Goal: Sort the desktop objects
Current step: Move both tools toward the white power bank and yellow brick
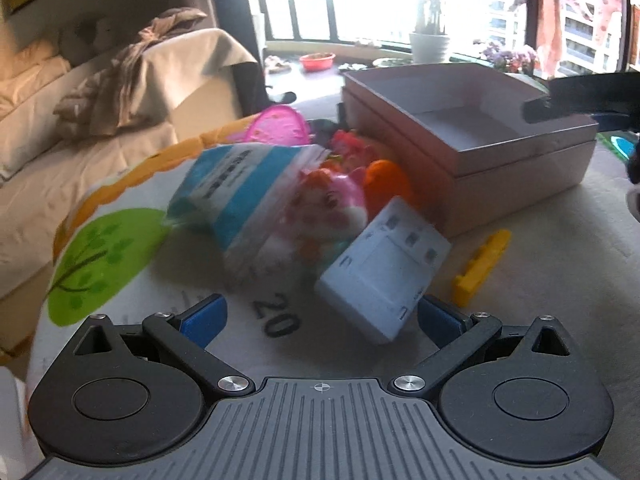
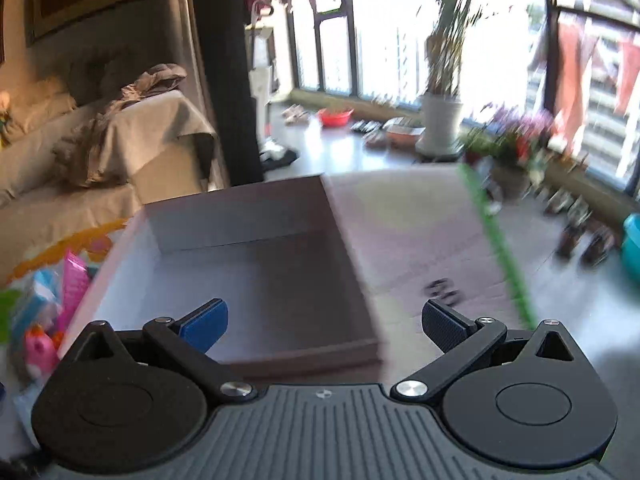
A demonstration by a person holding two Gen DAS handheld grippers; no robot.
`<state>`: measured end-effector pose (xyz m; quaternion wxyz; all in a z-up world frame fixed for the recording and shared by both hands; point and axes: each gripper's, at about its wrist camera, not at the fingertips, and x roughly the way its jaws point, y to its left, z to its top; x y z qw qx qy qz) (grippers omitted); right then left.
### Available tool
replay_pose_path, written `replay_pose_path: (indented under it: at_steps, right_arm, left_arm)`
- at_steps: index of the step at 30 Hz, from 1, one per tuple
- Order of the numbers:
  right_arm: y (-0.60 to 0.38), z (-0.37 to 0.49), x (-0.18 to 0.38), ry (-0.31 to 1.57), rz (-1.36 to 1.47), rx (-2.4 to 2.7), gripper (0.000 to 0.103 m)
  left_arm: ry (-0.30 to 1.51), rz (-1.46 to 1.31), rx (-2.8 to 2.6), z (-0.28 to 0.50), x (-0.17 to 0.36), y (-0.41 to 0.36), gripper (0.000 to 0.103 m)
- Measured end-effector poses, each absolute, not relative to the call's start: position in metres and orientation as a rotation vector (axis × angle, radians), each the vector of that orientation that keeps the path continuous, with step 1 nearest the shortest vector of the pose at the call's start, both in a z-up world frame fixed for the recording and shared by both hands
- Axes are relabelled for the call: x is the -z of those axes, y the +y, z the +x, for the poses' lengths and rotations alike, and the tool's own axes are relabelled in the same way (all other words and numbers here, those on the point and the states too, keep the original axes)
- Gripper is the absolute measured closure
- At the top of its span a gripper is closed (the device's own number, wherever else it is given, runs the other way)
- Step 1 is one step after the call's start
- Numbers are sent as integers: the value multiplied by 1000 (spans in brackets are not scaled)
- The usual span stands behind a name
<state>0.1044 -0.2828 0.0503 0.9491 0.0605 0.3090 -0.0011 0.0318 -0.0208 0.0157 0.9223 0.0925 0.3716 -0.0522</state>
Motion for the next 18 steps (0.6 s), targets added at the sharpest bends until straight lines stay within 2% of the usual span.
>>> replay_pose_path:
  at_steps: [7,13,18]
  right_arm:
    - [-252,121,-46,652,150,-112,0]
    - [-224,67,-63,501,-34,-147,0]
    - [-198,35,-52,567,-117,-328,0]
  left_arm:
    - [775,181,32,34,-18,2,0]
    - [775,166,30,33,-21,10,0]
    - [773,168,35,32,-20,13,0]
